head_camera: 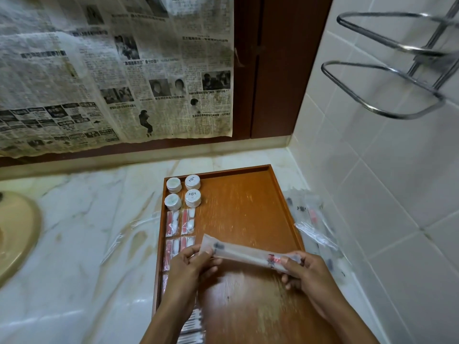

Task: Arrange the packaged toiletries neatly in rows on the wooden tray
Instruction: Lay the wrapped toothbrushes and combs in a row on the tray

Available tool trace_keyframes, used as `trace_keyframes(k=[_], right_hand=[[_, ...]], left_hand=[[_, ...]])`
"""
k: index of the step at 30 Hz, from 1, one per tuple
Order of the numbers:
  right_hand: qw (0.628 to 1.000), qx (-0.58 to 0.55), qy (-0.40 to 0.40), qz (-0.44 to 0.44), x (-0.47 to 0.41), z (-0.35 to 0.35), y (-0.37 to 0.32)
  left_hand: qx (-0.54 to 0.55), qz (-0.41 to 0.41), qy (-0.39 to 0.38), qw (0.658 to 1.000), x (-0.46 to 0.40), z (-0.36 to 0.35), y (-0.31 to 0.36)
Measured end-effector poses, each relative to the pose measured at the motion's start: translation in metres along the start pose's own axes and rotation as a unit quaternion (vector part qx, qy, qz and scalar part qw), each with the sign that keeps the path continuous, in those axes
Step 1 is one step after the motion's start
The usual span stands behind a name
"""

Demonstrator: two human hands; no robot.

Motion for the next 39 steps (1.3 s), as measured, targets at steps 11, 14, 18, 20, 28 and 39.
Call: trace_keyframes(k=[11,14,18,20,28,39], right_hand=[[0.999,0.003,-0.034,-0.023,-0.015,0.010,0.001],[0.998,-0.043,-0.035,-0.030,-0.016,0.015,-0.001],[0.994,-0.103,-0.014,-0.032,-0.018,0.020,-0.004],[0.992,-0.124,-0.002,-0.032,-0.021,0.023,-0.006],[0.995,-0.091,-0.034,-0.038,-0.028,0.024,-0.019],[0.990,-0.114,-0.056,-0.067,-0.020,0.012,-0.013]], left_hand=[[-0.053,-0.037,0.030,0.997,-0.005,-0.022,-0.002],[-0.049,-0.037,0.033,0.998,-0.004,-0.028,-0.006],[-0.038,-0.040,0.053,0.997,0.001,-0.033,-0.010],[-0.035,-0.045,0.074,0.996,0.004,-0.035,-0.011],[0.026,-0.035,0.106,0.993,0.012,-0.040,-0.018],[0.013,-0.043,0.064,0.997,0.018,-0.036,-0.014]])
Point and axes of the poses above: each hand's wrist, its own x-axis away from the middle knuckle, its own z-axis out of the back of the hand, y = z × x, the point moved 6 cm from there along -x, towards the middle knuckle, and after that the axes turned 10 degrees about -x, right-handed, at the moved point
